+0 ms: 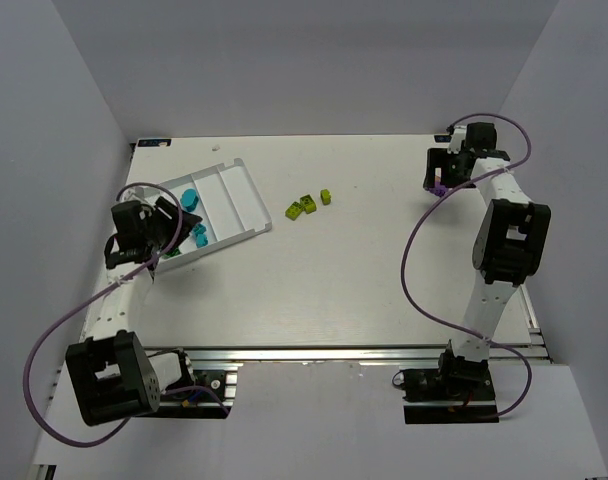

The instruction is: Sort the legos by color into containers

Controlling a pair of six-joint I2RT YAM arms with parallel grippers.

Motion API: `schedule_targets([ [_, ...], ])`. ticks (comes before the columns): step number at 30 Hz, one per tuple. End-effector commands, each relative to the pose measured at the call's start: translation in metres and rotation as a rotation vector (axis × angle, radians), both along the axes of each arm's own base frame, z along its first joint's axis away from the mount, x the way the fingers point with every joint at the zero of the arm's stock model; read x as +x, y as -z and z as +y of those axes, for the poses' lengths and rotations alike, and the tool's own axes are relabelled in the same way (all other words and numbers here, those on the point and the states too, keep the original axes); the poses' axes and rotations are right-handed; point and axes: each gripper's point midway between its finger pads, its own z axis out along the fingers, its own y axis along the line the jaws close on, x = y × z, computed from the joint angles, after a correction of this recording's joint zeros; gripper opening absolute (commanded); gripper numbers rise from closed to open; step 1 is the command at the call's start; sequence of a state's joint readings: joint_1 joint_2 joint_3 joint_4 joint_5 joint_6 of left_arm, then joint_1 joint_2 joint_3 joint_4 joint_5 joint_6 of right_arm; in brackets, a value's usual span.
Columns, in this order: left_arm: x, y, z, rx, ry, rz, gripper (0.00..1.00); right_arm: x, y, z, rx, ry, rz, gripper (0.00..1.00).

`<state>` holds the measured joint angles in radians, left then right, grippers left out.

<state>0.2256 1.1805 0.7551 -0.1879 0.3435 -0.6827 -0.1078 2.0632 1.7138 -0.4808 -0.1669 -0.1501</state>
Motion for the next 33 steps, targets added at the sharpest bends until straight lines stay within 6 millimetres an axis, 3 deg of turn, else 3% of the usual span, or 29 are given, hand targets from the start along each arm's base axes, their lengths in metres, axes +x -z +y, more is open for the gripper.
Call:
schedule_targets([
  [1,-0.017,-0.008,-0.021,-0.069,0.062,-0.039,0.68,0.006,0.002,-0.025,0.035,0.247,0.033,0.89],
  [9,-0.043,-0.007,-0.028,-0.105,0.033,-0.041,0.69,0.019,0.024,-0.037,0.091,0.495,0.047,0.90],
  [20,-0.063,-0.013,-0.028,-0.105,-0.011,-0.038,0.69,0.059,0.028,-0.025,0.280,0.609,0.002,0.89],
  [30,-0.072,-0.019,-0.026,-0.105,-0.043,-0.037,0.69,0.068,0.049,-0.030,0.261,0.647,-0.001,0.89],
  [33,-0.072,-0.018,-0.026,-0.113,-0.044,-0.035,0.69,0.071,0.054,-0.032,0.249,0.644,-0.005,0.84],
])
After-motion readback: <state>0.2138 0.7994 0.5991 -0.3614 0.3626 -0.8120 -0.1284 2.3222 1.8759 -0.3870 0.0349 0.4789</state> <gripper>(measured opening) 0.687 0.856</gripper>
